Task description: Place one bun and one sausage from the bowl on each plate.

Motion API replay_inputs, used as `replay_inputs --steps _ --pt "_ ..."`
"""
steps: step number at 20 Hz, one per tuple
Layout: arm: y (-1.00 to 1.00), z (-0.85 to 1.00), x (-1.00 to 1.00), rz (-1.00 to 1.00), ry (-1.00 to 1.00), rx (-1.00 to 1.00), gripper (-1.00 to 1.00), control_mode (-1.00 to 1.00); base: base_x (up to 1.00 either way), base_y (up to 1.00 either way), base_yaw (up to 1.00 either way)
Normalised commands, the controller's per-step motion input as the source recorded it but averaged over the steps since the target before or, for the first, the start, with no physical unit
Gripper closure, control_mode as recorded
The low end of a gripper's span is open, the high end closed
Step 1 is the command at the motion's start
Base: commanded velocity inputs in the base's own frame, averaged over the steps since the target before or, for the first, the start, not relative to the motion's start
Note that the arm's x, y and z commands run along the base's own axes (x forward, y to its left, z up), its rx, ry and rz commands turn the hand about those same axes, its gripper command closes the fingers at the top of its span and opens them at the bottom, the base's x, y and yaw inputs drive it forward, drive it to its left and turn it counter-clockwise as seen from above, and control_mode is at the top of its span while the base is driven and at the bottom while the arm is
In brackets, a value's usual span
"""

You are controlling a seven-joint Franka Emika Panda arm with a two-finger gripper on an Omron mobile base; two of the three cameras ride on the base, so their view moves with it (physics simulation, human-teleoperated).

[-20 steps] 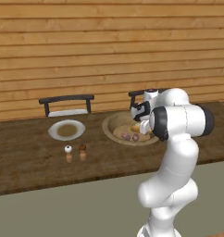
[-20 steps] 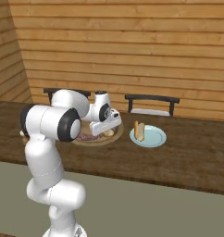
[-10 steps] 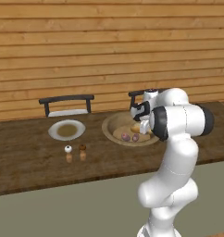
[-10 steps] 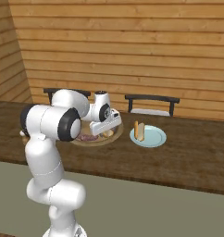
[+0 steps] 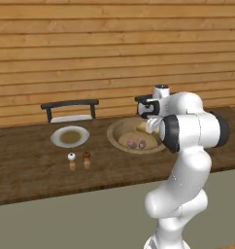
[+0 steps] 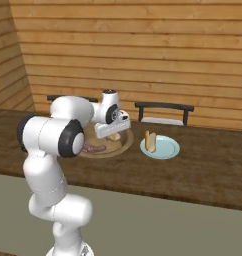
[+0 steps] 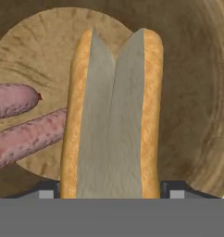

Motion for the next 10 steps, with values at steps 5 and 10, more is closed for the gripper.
replay_inputs --steps 5,10 --pt "0.71 0.62 -0.20 -0.08 -0.12 0.16 1.00 -1.00 0.00 0.00 0.00" --pt "1.00 0.11 -0.52 -0.06 -0.11 0.06 1.00 -1.00 0.00 0.00 0.00"
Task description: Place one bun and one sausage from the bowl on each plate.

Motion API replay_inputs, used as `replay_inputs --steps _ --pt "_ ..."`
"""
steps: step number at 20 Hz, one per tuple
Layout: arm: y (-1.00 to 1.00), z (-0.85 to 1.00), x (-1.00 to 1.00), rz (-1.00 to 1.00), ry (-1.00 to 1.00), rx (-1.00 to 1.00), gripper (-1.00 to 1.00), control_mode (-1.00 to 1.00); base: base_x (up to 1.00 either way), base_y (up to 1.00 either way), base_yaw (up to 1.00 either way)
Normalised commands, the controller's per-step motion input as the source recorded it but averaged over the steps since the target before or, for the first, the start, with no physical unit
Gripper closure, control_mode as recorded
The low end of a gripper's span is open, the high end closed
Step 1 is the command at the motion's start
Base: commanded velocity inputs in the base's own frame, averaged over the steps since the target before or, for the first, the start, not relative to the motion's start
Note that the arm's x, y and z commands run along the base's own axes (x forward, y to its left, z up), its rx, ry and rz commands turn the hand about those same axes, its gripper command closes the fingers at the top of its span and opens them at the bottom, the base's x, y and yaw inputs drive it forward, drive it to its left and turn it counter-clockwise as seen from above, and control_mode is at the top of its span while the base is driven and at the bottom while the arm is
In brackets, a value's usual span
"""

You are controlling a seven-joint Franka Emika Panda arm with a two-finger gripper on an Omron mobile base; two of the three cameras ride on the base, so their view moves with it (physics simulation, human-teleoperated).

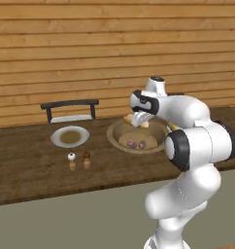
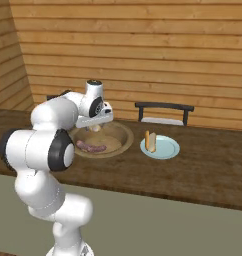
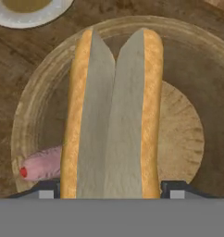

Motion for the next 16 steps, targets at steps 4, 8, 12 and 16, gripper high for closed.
replay_inputs --steps 4,8,12,16 --pt "1.00 0.00 -0.60 -0.02 -0.07 0.00 1.00 -1.00 0.00 0.00 0.00" --pt "1.00 0.15 -0.26 -0.04 -0.04 -0.01 1.00 -1.00 0.00 0.00 0.00" --pt "1.00 0.22 0.03 -0.04 0.00 -0.08 1.00 -1.00 0.00 0.00 0.00" --pt "1.00 0.17 0.24 -0.01 0.03 -0.12 1.00 -1.00 0.00 0.00 0.00"
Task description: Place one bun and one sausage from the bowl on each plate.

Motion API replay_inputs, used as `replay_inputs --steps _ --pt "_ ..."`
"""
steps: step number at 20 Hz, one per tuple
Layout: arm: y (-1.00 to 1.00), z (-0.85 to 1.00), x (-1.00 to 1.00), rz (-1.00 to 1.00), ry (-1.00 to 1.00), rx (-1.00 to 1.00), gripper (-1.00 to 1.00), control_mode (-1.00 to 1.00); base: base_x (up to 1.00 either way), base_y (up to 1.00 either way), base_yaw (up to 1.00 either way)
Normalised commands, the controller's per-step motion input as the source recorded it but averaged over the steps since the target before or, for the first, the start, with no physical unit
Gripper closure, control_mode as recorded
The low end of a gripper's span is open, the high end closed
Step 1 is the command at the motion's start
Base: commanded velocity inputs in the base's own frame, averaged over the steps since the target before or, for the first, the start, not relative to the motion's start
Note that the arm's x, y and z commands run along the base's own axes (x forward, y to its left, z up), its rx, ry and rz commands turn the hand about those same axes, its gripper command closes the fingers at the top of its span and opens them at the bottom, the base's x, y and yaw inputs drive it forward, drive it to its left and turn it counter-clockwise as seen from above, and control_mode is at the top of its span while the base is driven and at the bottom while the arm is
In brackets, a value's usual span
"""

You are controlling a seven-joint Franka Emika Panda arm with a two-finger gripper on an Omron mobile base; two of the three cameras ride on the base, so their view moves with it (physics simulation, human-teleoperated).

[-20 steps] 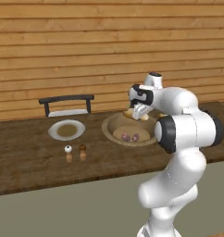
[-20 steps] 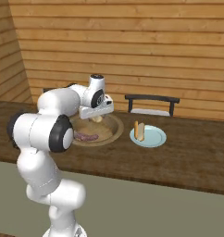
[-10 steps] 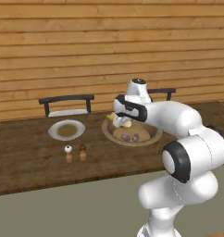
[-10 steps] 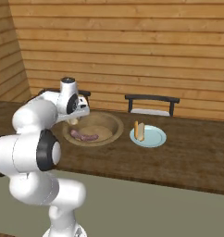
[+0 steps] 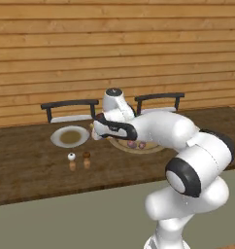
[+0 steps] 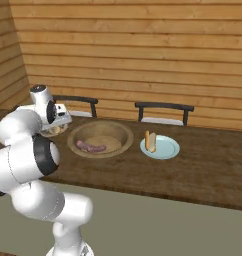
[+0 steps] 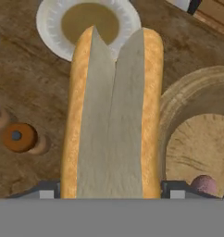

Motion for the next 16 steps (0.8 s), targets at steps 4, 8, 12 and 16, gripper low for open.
replay_inputs --steps 4,8,12,16 --pt "1.00 -0.02 0.85 -0.04 0.03 -0.14 1.00 -1.00 0.00 0.00 0.00" --pt "0.80 -0.22 1.00 -0.13 0.01 -0.10 1.00 -1.00 0.00 0.00 0.00" --pt "0.49 -0.59 1.00 -0.11 0.07 0.00 1.00 -1.00 0.00 0.00 0.00" --pt "0.19 -0.19 0.94 -0.06 0.13 0.00 1.00 -1.00 0.00 0.00 0.00"
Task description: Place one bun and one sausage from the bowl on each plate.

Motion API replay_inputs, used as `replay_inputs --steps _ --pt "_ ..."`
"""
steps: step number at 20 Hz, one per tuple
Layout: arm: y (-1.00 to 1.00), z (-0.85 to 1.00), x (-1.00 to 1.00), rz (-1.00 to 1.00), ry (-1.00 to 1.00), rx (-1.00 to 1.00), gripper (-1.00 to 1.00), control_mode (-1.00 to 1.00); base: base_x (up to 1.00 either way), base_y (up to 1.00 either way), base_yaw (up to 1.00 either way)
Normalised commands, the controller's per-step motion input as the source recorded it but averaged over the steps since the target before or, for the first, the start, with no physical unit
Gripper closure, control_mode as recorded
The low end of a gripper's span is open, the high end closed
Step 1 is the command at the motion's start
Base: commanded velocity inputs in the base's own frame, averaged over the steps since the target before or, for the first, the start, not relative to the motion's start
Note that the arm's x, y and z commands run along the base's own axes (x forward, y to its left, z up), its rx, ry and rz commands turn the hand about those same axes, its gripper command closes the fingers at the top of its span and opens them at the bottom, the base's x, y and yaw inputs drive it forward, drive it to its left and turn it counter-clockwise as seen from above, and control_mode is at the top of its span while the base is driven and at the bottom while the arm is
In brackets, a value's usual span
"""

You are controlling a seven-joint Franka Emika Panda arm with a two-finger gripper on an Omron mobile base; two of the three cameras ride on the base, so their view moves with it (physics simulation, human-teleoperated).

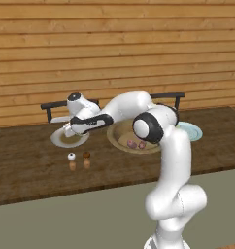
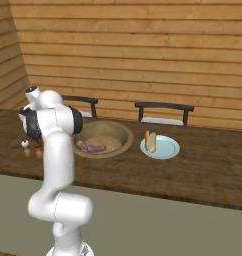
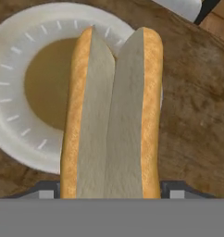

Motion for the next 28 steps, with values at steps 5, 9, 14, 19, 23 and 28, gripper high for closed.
replay_inputs --steps 5,9,14,19,23,28 --pt "0.08 -0.08 0.73 -0.02 0.19 -0.01 1.00 -1.00 0.00 0.00 0.00" --pt "-0.27 -0.61 0.08 -0.02 0.05 0.00 1.00 -1.00 0.00 0.00 0.00" --pt "-0.23 -0.57 -0.04 0.00 0.00 0.01 1.00 -1.00 0.00 0.00 0.00" --pt "0.03 -0.11 0.00 0.00 0.00 0.00 1.00 -1.00 0.00 0.00 0.00" --pt "0.04 -0.03 0.00 0.00 0.00 0.00 -1.00 -1.00 0.00 0.00 0.00" --pt "0.00 0.01 0.00 0.00 0.00 0.00 -1.00 -1.00 0.00 0.00 0.00"
